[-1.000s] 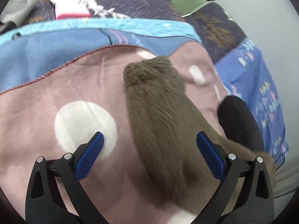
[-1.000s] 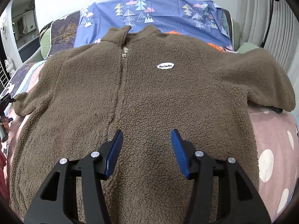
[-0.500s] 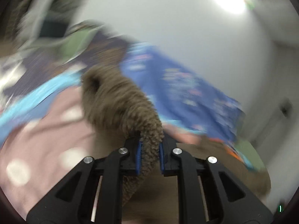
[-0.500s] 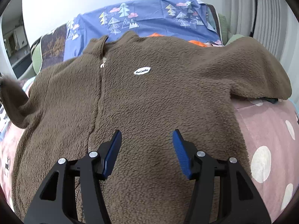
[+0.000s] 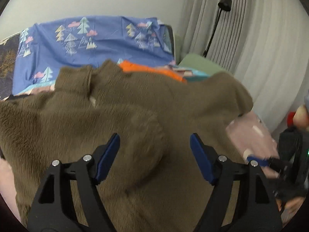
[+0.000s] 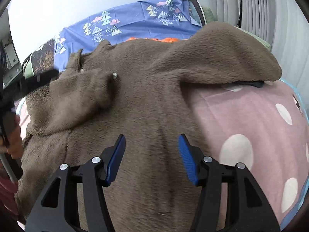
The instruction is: Fold large clothes
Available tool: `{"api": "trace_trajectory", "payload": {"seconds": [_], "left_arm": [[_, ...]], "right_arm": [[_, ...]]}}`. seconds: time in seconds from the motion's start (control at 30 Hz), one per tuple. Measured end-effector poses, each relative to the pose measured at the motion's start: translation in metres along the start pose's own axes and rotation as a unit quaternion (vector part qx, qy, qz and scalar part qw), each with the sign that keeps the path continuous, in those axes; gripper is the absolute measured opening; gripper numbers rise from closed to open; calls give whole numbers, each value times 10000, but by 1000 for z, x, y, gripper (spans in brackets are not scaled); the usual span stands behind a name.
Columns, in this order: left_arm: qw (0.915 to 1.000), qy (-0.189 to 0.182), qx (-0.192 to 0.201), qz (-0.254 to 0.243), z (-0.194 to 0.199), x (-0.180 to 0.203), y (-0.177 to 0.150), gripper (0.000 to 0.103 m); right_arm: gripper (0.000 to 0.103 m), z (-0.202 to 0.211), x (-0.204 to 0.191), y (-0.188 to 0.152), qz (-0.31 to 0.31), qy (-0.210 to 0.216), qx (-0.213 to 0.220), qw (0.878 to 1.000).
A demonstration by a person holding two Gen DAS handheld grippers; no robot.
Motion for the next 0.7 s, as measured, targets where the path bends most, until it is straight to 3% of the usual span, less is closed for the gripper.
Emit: {"api": "trace_trajectory", "payload": {"seconds": [0.2,0.3,0.37,0.4,0.43,0.53,0.63,0.67,0.7], "left_arm": [[9936,1070,68,360,50,-78,-27,81],[9823,1643,112,890,76,-137,-43,81],[9730,1979,172,1173,87,-173,-51,72],[9679,2116,172,1346,91,-193,-56,61],[9645,2174,145,1490,93,-207,-60,56],[9558,2148,77,2008,93,-250,-72,55],[9528,1772,115,2464,80,-279,-73,76],[9523,1537,169,2630,73,-287,-70,78],[9528,1376,151,2703,63,-294,-66,78]], "right_arm": [[65,-16,-21,28,409,598,-240,9971],[69,-36,-48,44,738,915,-355,9924],[71,-58,-69,57,818,1173,-531,9883],[71,-70,-77,62,788,1254,-608,9871],[71,-84,-87,68,743,1324,-695,9860],[74,-124,-106,84,573,1392,-956,9840],[75,-152,-118,92,399,1411,-1137,9826],[73,-160,-121,94,356,1443,-1201,9816],[64,-163,-125,94,344,1490,-1231,9805]]}}
Point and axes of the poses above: each gripper's, at about its wrist camera, not at the fingertips, and z roughly against the way its jaws point, x to its right, y to its top, the point moved 5 cm from there along -z, roughly the way its jaws point, and after that the axes turned 8 degrees about -z, right-handed, at the moved point
